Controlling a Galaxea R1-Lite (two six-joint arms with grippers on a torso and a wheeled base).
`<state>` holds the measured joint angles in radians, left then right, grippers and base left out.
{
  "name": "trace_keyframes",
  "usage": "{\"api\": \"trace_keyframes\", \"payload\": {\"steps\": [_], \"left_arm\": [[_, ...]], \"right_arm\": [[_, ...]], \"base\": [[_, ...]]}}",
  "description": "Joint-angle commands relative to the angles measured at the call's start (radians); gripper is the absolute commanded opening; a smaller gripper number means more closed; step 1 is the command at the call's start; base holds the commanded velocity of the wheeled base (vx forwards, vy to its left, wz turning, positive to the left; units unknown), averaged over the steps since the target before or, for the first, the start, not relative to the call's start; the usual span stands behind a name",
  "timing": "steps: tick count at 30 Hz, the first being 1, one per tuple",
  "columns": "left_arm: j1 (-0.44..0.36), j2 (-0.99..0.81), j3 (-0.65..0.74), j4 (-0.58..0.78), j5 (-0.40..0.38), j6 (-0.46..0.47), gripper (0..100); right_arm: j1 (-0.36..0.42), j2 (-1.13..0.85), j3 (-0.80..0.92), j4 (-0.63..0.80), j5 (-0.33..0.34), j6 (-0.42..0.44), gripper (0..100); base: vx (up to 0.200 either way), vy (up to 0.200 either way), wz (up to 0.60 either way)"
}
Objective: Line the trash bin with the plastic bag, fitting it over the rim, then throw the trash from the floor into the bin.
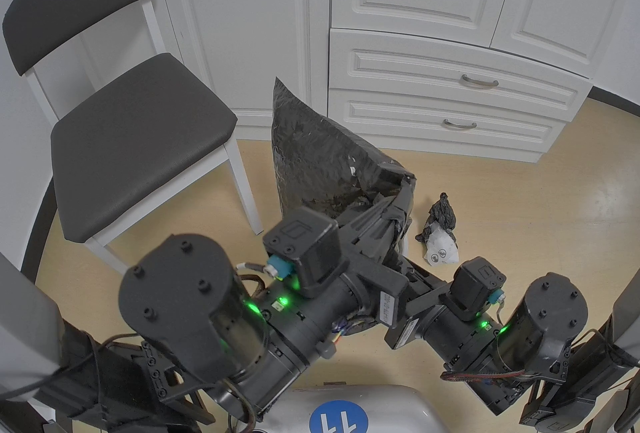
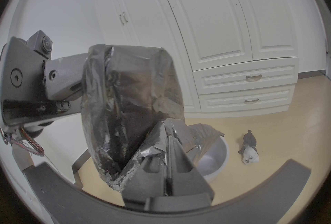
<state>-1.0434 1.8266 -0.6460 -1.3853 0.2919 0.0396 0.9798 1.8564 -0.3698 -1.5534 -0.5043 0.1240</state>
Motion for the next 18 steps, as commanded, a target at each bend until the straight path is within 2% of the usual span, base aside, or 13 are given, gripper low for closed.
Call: {"api": "trace_keyframes", "payload": {"steps": [1,13,18], "left_arm": [[-0.018,0.042,0.002,-0.001,0.001,0.000,0],[-0.035,0.114,0.002,-0.063,0.003,-0.003,0],[-0.015,0.118,0.000,-0.058,-0.002,-0.063,0]], "right_arm": [[-0.006,0.024,0.023,-0.017,0.012,0.000,0],[-0.012,0.033,0.091,-0.017,0.059,-0.001,0],[-0.026,0.030,0.094,-0.017,0.064,-0.003,0]], "base": [[0.000,0.000,0.00],[0.000,0.000,0.00],[0.000,0.000,0.00]]}}
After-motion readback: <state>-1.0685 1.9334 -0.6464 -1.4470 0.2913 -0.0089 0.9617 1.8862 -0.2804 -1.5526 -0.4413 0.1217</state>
